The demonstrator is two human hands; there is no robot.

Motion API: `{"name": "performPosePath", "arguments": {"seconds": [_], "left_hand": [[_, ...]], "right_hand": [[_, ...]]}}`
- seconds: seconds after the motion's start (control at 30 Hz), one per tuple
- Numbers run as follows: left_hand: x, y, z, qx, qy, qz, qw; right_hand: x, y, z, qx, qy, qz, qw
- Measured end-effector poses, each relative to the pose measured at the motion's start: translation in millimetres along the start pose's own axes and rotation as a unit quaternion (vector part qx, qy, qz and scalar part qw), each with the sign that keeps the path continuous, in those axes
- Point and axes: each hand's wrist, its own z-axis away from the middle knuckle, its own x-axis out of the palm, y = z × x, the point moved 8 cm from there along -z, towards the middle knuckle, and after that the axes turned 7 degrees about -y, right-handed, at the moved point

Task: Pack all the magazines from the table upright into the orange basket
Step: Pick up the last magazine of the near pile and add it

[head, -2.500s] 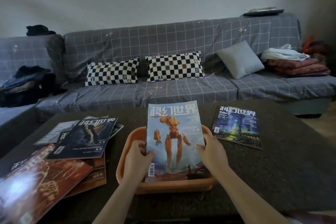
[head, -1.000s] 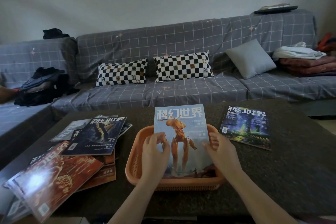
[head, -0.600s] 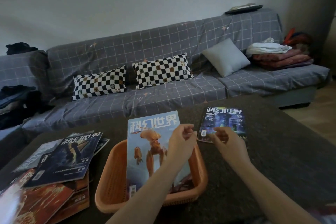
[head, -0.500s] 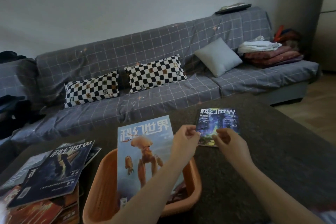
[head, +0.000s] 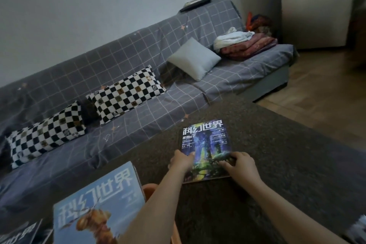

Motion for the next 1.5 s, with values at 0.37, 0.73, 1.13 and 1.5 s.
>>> {"name": "performPosePath", "arguments": {"seconds": [0.37,0.73,1.13,1.5], "left_hand": [[14.2,1.0,-3.2,0.038,-0.064,0.209,0.975],[-4.9,15.2,105.8,0.215,-0.079,0.307,0.923],[-99.9,-62.3,220.1,0.295,0.054,0.245,0.922],[-149.0,-184.7,239.8,0.223,0.160,0.256,0.927]], "right_hand": [[-28.7,18.3,-2.6,0.040,0.060,-0.055,0.996],[-50.7,22.3,48.7,0.043,-0.028,-0.256,0.965],[-23.6,-75.2,136.8,-0.040,-0.203,-0.420,0.883],[49.5,-142.1,186.1,-0.131,-0.212,-0.240,0.938]]}}
